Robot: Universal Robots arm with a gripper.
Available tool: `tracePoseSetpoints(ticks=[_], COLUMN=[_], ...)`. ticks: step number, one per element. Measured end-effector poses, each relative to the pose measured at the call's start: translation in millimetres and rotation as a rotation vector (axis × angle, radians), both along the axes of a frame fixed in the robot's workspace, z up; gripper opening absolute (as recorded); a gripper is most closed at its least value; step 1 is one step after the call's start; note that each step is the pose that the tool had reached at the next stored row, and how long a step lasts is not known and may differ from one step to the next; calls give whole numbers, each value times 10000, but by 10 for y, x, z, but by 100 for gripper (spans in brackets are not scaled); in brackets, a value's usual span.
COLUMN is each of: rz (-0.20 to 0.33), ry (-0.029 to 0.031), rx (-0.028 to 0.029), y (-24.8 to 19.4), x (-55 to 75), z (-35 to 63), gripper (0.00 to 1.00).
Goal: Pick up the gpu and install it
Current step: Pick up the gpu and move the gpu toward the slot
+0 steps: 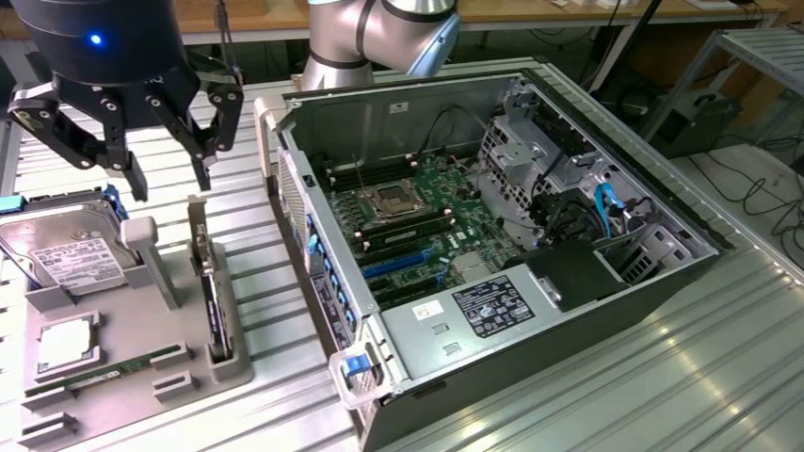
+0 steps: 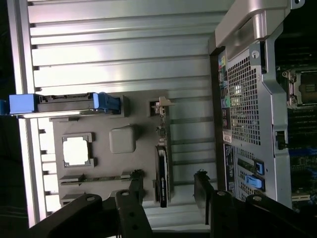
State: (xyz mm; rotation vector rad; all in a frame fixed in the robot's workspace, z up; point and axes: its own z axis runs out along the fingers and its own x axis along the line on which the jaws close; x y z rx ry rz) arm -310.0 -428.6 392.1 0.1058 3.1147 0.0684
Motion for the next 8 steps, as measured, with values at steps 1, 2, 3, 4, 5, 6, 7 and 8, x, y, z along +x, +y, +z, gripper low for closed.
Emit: tracePoseSetpoints(ticks=[1, 2, 3, 4, 5, 6, 7, 8], rz=[25, 56, 86, 96, 96, 95, 95, 94], ry=[1, 5, 11, 15, 15, 16, 17, 18], rx=[9, 16, 24, 30, 32, 32, 31, 29], y=[0, -1, -3, -11, -18, -23, -29, -30], x=[0, 0, 1, 1, 1, 0, 0, 0], z=[-10, -20, -31, -38, -50, -59, -62, -64], gripper=[54, 54, 54, 54, 54, 54, 54, 54])
